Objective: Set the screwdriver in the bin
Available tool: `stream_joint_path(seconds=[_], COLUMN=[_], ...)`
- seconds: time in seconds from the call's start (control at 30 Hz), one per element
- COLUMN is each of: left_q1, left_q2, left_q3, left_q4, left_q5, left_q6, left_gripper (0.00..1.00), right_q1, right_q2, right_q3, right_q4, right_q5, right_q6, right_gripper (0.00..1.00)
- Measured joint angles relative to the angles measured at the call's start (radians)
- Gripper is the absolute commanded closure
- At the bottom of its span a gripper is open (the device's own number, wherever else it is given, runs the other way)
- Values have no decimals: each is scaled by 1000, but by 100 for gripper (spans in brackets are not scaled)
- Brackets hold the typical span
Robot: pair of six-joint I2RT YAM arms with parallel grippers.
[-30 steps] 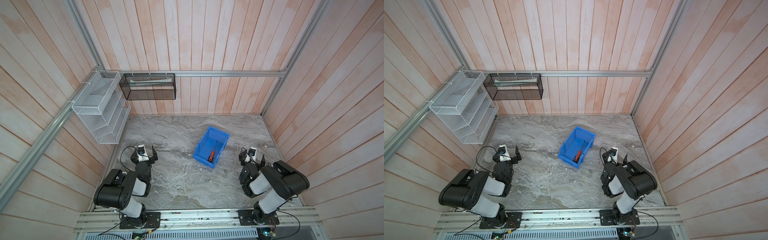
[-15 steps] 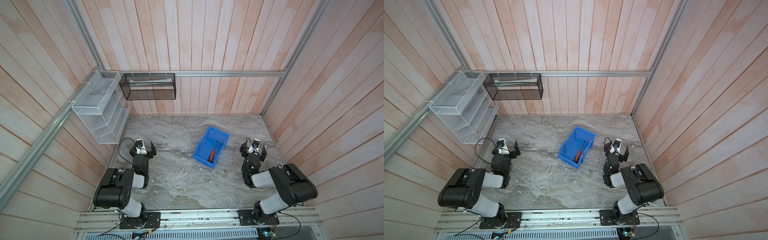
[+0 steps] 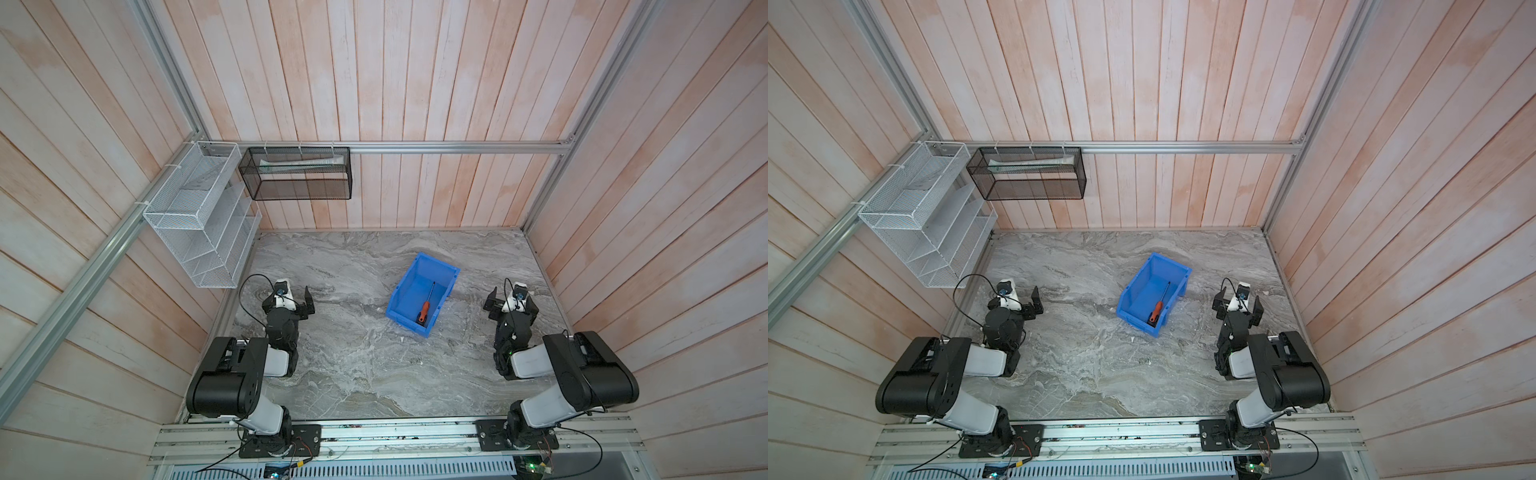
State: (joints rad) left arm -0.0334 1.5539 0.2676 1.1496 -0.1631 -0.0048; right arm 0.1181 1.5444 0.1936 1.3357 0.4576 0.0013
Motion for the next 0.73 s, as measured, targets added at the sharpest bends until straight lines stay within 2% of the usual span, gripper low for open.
stream_joint_path(seconds=[0.23, 0.73], left_q1=[0, 0], left_q2=[0, 0], left_q3=[0, 0], left_q4=[-2, -2], left_q5=[2, 2], left_q6=[0, 0], left_gripper=[0, 0], right_q1=[-16, -17], right_q2=[5, 5], right_q3=[-2, -2], right_q4=[3, 2], right_q5=[-76, -105], right_q6=[22, 26], right_gripper=[2, 2])
